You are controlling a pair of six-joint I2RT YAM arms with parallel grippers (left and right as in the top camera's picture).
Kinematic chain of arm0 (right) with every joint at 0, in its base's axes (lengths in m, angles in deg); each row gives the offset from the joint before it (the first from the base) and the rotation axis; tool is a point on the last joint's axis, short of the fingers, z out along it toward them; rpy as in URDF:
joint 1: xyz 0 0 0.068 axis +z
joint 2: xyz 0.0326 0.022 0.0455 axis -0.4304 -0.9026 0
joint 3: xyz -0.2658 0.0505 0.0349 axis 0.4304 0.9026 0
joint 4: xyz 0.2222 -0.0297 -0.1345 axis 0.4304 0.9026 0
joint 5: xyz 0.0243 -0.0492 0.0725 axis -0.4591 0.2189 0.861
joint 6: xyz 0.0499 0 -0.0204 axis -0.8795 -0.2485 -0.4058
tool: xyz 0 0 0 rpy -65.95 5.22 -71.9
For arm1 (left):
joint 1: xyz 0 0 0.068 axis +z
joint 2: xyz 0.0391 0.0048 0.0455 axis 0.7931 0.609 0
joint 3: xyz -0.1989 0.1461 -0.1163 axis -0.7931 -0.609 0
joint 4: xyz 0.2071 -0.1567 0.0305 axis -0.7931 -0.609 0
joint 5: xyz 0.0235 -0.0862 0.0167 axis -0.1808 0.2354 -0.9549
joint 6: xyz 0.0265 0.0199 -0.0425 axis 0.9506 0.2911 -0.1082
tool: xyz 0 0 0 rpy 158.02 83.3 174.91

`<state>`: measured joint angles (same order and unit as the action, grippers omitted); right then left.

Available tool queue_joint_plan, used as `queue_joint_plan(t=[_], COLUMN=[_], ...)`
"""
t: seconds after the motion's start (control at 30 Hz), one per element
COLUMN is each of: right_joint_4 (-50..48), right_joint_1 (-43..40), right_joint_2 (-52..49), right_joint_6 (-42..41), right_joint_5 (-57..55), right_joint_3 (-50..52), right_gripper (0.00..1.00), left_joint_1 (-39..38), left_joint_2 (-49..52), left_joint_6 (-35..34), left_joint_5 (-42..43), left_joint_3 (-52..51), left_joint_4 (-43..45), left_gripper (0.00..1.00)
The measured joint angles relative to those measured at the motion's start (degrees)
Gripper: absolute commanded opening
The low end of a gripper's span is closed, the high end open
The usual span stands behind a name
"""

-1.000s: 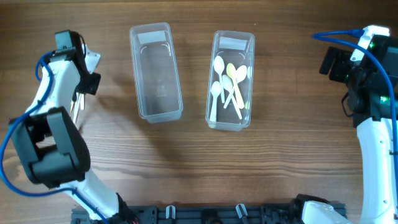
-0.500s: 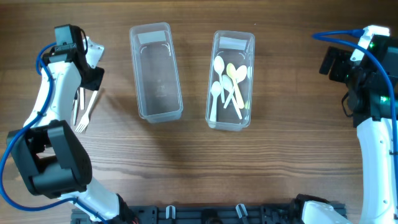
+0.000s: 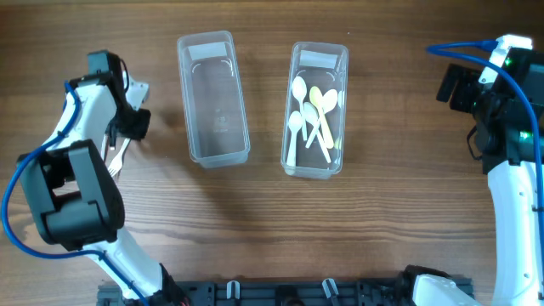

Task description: Pack container

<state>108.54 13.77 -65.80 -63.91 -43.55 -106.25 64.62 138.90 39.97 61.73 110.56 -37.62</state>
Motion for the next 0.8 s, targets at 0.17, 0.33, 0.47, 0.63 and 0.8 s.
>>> queue_joint_plan(t=[0.17, 0.33, 0.47, 0.63, 0.8], right_joint_4=[0.0, 0.0, 0.0, 0.0, 0.0], right_joint_1=[0.0, 0.0, 0.0, 0.0, 0.0], right_joint_2=[0.0, 0.0, 0.0, 0.0, 0.0], right_joint_6=[0.0, 0.0, 0.0, 0.0, 0.0], right_joint_5=[0.0, 0.0, 0.0, 0.0, 0.0], right_joint_3=[0.0, 0.0, 0.0, 0.0, 0.0], right_gripper=[1.00, 1.00, 1.00, 1.00, 1.00], left_joint_1=[2.4, 6.1, 7.0, 7.0, 7.0], left_joint_2=[0.2, 0.2, 0.2, 0.2, 0.2], left_joint_6=[-2.9, -4.4, -4.6, -4.4, -4.2], left_joint_5=[-1.0, -1.2, 0.0, 2.4, 3.4], left_joint_3=[-0.2, -0.2, -0.2, -0.2, -0.7], left_joint_4=[-2.8, -3.8, -3.8, -3.8, -3.3], left_gripper=[0.48, 0.51, 0.47, 0.46, 0.41])
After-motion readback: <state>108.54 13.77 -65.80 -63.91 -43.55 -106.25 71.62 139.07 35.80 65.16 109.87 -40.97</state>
